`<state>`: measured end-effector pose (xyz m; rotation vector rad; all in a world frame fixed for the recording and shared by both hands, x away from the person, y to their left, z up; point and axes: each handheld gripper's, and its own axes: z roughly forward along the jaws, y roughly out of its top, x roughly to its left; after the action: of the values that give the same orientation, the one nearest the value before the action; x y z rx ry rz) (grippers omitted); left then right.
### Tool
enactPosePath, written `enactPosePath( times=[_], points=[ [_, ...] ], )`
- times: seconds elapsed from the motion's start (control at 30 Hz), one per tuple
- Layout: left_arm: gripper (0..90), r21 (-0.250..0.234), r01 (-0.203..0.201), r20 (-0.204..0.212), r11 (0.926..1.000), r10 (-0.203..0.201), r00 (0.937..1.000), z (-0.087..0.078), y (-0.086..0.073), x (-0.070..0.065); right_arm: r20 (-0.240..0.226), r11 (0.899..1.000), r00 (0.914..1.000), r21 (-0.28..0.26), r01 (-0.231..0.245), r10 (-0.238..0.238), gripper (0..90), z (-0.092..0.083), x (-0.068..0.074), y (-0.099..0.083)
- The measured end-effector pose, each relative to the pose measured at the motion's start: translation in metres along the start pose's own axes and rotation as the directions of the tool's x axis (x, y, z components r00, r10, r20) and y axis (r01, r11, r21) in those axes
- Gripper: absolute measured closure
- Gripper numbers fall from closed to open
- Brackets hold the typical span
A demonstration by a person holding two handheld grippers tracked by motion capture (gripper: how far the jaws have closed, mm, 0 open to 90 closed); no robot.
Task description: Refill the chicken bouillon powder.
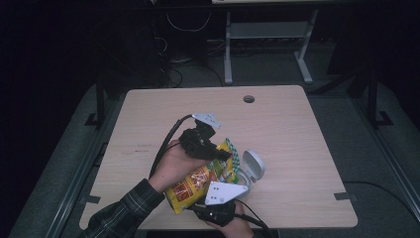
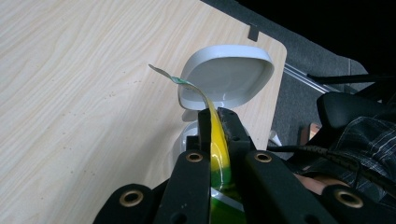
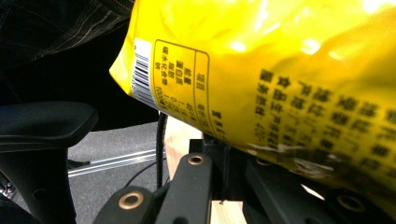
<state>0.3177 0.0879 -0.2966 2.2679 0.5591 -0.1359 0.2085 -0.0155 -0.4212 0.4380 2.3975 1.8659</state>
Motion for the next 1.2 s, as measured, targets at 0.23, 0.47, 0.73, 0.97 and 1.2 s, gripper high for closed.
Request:
enactPosePath(
  times=[0.23, 0.47, 0.73, 0.97, 1.2],
  points=[
    [89.9, 0.004, 0.004, 0.000, 1.0000, -0.004, 1.0000, 0.0002, 0.0000, 0.0002, 0.000, 1.000, 1.0000, -0.002, 0.002, -0.002, 90.0, 0.0001, 0.0003, 0.0000],
    [90.0, 0.010, 0.002, -0.002, 0.9999, -0.002, 1.0000, 0.0006, 0.0000, 0.0004, -0.002, 1.000, 1.0000, -0.003, -0.001, 0.001, 90.0, 0.0003, 0.0005, -0.0002],
    [90.0, 0.017, 0.007, -0.006, 0.9998, -0.007, 1.0000, 0.0009, 0.0009, -0.0005, -0.003, 1.000, 1.0000, -0.008, -0.003, 0.003, 89.9, 0.0002, 0.0007, -0.0002],
    [90.0, 0.022, 0.011, -0.007, 0.9997, -0.011, 0.9999, 0.0014, 0.0013, -0.0004, -0.003, 1.000, 1.0000, -0.009, -0.002, 0.002, 90.0, -0.0001, 0.0008, -0.0001],
    [90.0, 0.022, 0.011, -0.007, 0.9997, -0.011, 0.9999, 0.0023, 0.0016, -0.0001, -0.003, 1.000, 1.0000, -0.010, -0.005, 0.005, 90.0, -0.0002, 0.0009, -0.0002]
  ],
)
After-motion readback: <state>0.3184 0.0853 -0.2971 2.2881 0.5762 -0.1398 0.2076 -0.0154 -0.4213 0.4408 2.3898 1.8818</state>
